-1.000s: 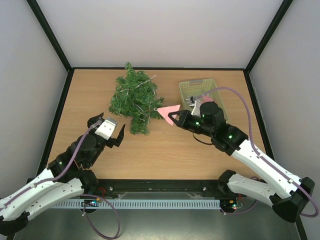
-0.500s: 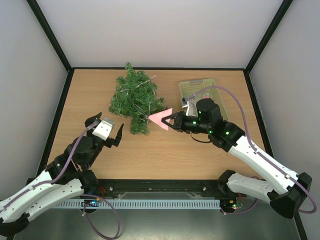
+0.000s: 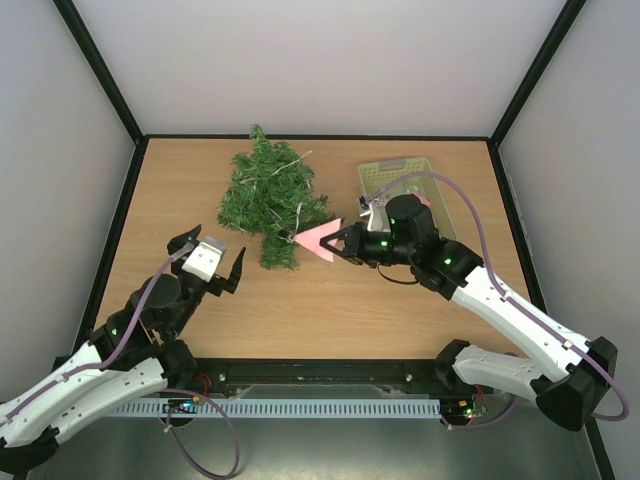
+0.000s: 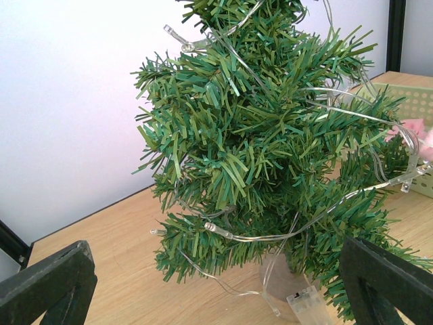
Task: Decorate the small christmas tree
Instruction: Hang the decoration item on the Christmas tree.
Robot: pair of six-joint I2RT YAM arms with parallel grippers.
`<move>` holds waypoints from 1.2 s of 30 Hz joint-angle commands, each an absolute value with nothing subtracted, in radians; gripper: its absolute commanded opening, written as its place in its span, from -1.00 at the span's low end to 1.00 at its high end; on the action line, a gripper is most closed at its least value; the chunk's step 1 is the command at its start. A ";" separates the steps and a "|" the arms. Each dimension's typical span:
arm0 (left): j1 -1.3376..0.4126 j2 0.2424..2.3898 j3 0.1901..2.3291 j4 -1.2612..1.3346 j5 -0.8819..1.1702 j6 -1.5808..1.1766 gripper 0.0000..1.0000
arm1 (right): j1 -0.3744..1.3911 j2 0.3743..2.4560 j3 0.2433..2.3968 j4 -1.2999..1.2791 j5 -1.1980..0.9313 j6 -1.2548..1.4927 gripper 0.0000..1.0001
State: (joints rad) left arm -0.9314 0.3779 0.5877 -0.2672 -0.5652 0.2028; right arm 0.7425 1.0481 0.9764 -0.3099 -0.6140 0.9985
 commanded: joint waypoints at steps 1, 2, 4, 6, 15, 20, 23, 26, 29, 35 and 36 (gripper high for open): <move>-0.930 0.371 0.584 -0.246 -0.570 0.206 0.99 | 0.722 1.046 1.027 -0.327 -0.620 1.027 -0.97; -0.930 0.372 0.583 -0.244 -0.568 0.203 0.99 | 0.718 1.047 1.035 -0.338 -0.624 1.030 -0.97; -0.929 0.380 0.584 -0.241 -0.565 0.202 0.99 | 0.709 1.050 1.047 -0.362 -0.648 1.030 -0.97; -0.930 0.391 0.586 -0.241 -0.563 0.201 0.99 | 0.702 1.049 1.048 -0.370 -0.670 1.036 -0.97; -0.930 0.398 0.592 -0.250 -0.556 0.194 0.99 | 0.641 1.101 1.112 -0.460 -0.718 0.977 -0.97; -0.930 0.393 0.592 -0.252 -0.560 0.192 0.99 | 0.616 1.142 1.144 -0.478 -0.762 0.955 -0.97; -0.930 0.389 0.591 -0.251 -0.560 0.192 0.99 | 0.609 1.167 1.157 -0.490 -0.784 0.940 -0.97; -0.930 0.385 0.591 -0.252 -0.561 0.192 0.99 | 0.600 1.180 1.158 -0.502 -0.785 0.926 -0.97; -0.930 0.379 0.591 -0.251 -0.562 0.193 0.99 | 0.594 1.185 1.152 -0.509 -0.777 0.915 -0.97; -0.929 0.380 0.591 -0.250 -0.564 0.192 0.99 | 0.572 1.161 1.083 -0.482 -0.759 0.912 -0.97; -0.930 0.382 0.591 -0.250 -0.563 0.192 0.99 | 0.570 1.158 1.070 -0.475 -0.759 0.911 -0.97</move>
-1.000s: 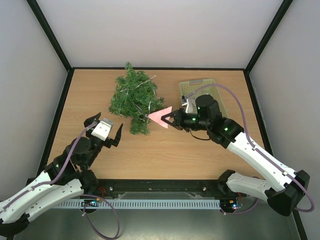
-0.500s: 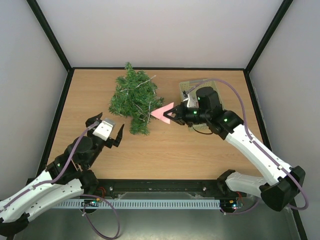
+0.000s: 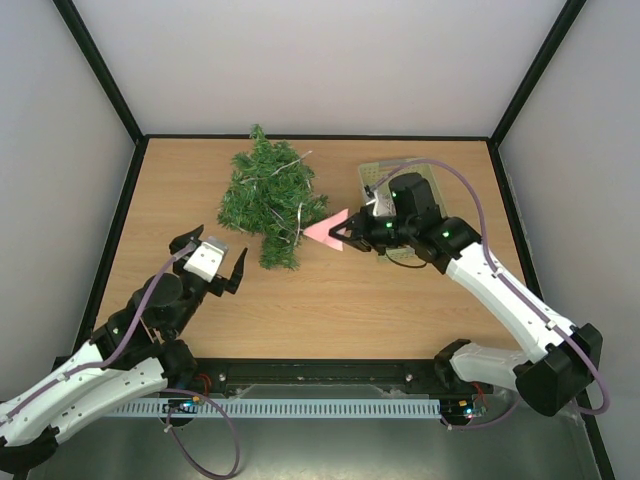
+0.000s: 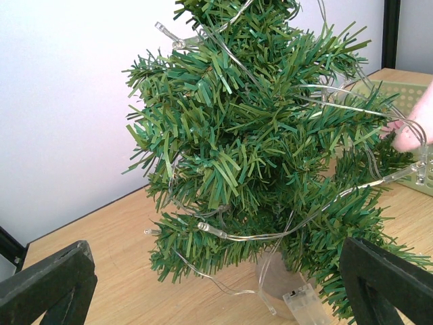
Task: Decorate the small christmas tree
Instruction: Hang the decoration item on the Christmas tree.
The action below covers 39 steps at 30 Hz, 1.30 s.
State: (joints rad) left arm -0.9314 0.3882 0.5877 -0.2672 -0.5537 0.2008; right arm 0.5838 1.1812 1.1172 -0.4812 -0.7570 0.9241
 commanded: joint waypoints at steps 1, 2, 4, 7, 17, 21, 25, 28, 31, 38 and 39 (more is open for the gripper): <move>-0.930 0.384 0.592 -0.251 -0.562 0.194 0.99 | 0.569 1.156 1.060 -0.469 -0.759 0.912 -0.97; -0.930 0.387 0.593 -0.251 -0.562 0.193 0.99 | 0.569 1.154 1.051 -0.461 -0.763 0.911 -0.97; -0.930 0.391 0.595 -0.253 -0.563 0.194 0.99 | 0.569 1.149 1.033 -0.440 -0.770 0.916 -0.90; -0.930 0.403 0.603 -0.253 -0.557 0.187 0.99 | 0.569 1.129 1.008 -0.413 -0.770 0.910 -0.65; -0.930 0.505 0.670 -0.255 -0.588 -0.012 0.99 | 0.569 0.963 0.953 -0.443 -0.304 0.669 0.04; -0.920 0.527 0.740 -0.286 -0.589 -0.141 0.99 | 0.569 0.906 0.931 -0.348 -0.138 0.533 0.14; -0.862 0.543 0.789 -0.320 -0.571 -0.189 0.99 | 0.569 0.930 0.952 -0.314 0.035 0.403 0.19; -0.759 0.578 0.835 -0.371 -0.513 -0.202 0.99 | 0.568 1.021 0.995 -0.322 0.146 0.297 0.20; -0.619 0.622 0.858 -0.402 -0.378 -0.206 0.99 | 0.549 1.135 1.060 -0.361 0.230 0.221 0.19; -0.249 0.667 0.817 -0.396 0.023 -0.257 0.99 | 0.394 1.357 1.078 -0.327 0.226 0.109 0.03; -0.209 0.665 0.802 -0.393 0.055 -0.257 0.99 | 0.372 1.391 1.078 -0.323 0.215 0.097 0.02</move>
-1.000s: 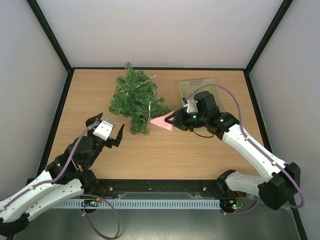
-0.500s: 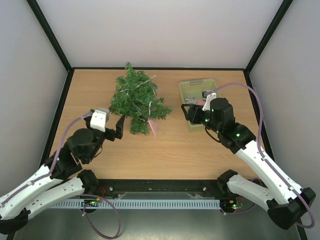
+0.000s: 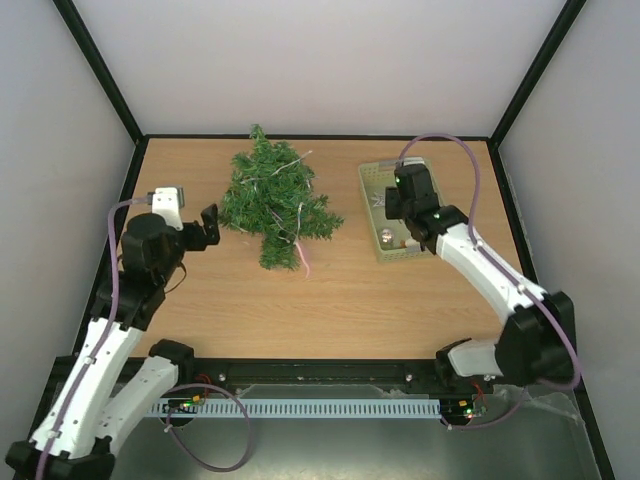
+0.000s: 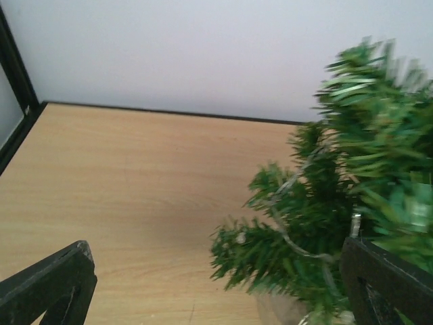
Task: Decorate the small christmas tree
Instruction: Hang the decoration item on the Christmas tree, then pick up the decoration item from the storage box.
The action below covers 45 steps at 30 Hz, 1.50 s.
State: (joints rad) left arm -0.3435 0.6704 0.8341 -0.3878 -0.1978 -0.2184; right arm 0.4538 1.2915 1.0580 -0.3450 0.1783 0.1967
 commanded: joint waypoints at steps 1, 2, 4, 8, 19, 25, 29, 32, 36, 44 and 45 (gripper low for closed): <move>-0.181 0.660 0.785 -0.389 0.067 -0.255 0.99 | 0.348 1.425 1.082 -0.324 0.194 0.088 0.01; -0.168 0.653 0.766 -0.387 0.065 -0.242 0.99 | 0.321 1.458 1.087 -0.322 0.164 0.084 0.00; -0.166 0.630 0.731 -0.373 0.043 -0.210 0.99 | 0.280 1.515 1.099 -0.327 0.084 0.069 -0.05; -0.207 0.580 0.663 -0.342 -0.025 -0.175 0.99 | 0.243 1.619 1.168 -0.416 0.002 0.080 -0.18; -0.263 0.522 0.616 -0.301 -0.083 -0.155 0.99 | 0.242 1.750 1.243 -0.600 -0.184 0.153 0.13; -0.268 0.514 0.614 -0.298 -0.086 -0.151 0.99 | 0.241 1.786 1.199 -0.598 -0.261 0.171 0.13; -0.270 0.517 0.611 -0.295 -0.081 -0.150 0.99 | 0.241 1.805 1.160 -0.571 -0.286 0.178 0.18; -0.270 0.518 0.612 -0.295 -0.081 -0.149 0.99 | 0.242 1.811 1.147 -0.559 -0.279 0.184 0.14; -0.270 0.518 0.612 -0.295 -0.083 -0.147 0.99 | 0.241 1.805 1.150 -0.551 -0.264 0.188 -0.01; -0.270 0.514 0.617 -0.299 -0.090 -0.152 0.99 | 0.242 1.700 1.153 -0.557 -0.211 0.218 -0.22; -0.270 0.515 0.619 -0.299 -0.092 -0.154 0.99 | 0.241 1.680 1.152 -0.555 -0.210 0.228 -0.23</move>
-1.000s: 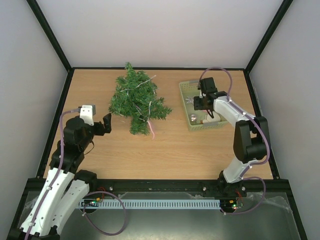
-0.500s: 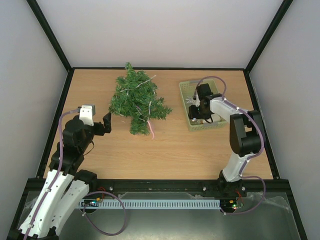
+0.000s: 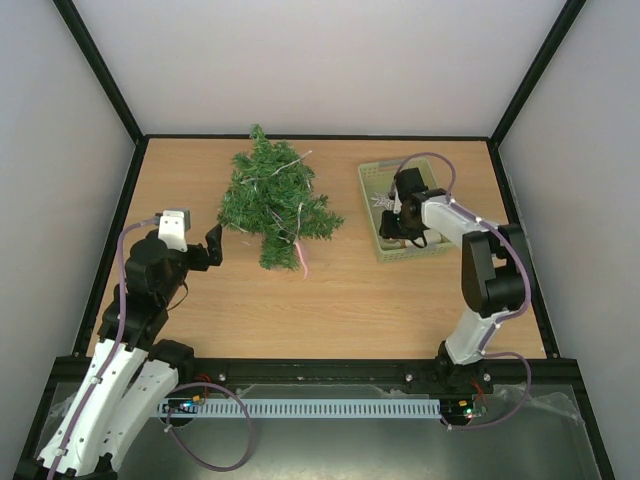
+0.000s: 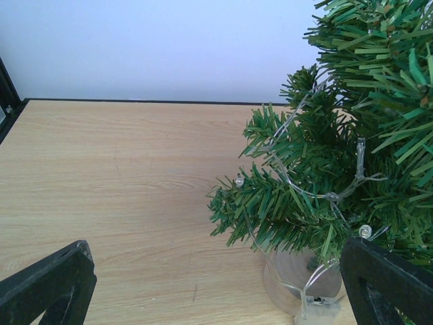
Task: Decorate the small christmas tree
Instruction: Pick up the decoration item from the storage box.
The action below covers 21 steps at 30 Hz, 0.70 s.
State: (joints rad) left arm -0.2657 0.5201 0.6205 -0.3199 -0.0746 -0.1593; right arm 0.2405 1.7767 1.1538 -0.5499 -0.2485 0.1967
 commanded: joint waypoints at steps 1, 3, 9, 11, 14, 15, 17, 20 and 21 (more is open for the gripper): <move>-0.270 0.515 0.620 -0.299 -0.092 -0.155 0.99 | 0.241 1.659 1.152 -0.555 -0.212 0.235 -0.23; -0.270 0.517 0.627 -0.306 -0.090 -0.160 0.99 | 0.244 1.621 1.160 -0.557 -0.218 0.248 -0.25; -0.271 0.539 0.739 -0.368 -0.067 -0.201 0.99 | 0.281 1.494 1.203 -0.556 -0.233 0.258 -0.28; -0.270 0.552 0.785 -0.381 -0.032 -0.213 0.99 | 0.310 1.443 1.212 -0.538 -0.238 0.260 -0.28; -0.270 0.571 0.839 -0.396 0.119 -0.191 0.99 | 0.362 1.370 1.223 -0.504 -0.239 0.267 -0.28; -0.270 0.572 0.850 -0.392 0.183 -0.176 0.99 | 0.379 1.344 1.225 -0.495 -0.242 0.273 -0.28; -0.270 0.573 0.859 -0.366 0.300 -0.158 0.99 | 0.410 1.303 1.243 -0.486 -0.273 0.295 -0.29; -0.272 0.578 0.872 -0.320 0.409 -0.170 0.99 | 0.462 1.255 1.270 -0.476 -0.351 0.337 -0.30; -0.272 0.581 0.873 -0.303 0.446 -0.178 0.98 | 0.479 1.240 1.272 -0.463 -0.385 0.355 -0.31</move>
State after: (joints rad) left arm -0.2657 0.5671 0.8455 -0.3614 0.2203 -0.1780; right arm 0.4282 1.2999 1.2243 -0.5106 -0.2852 0.2901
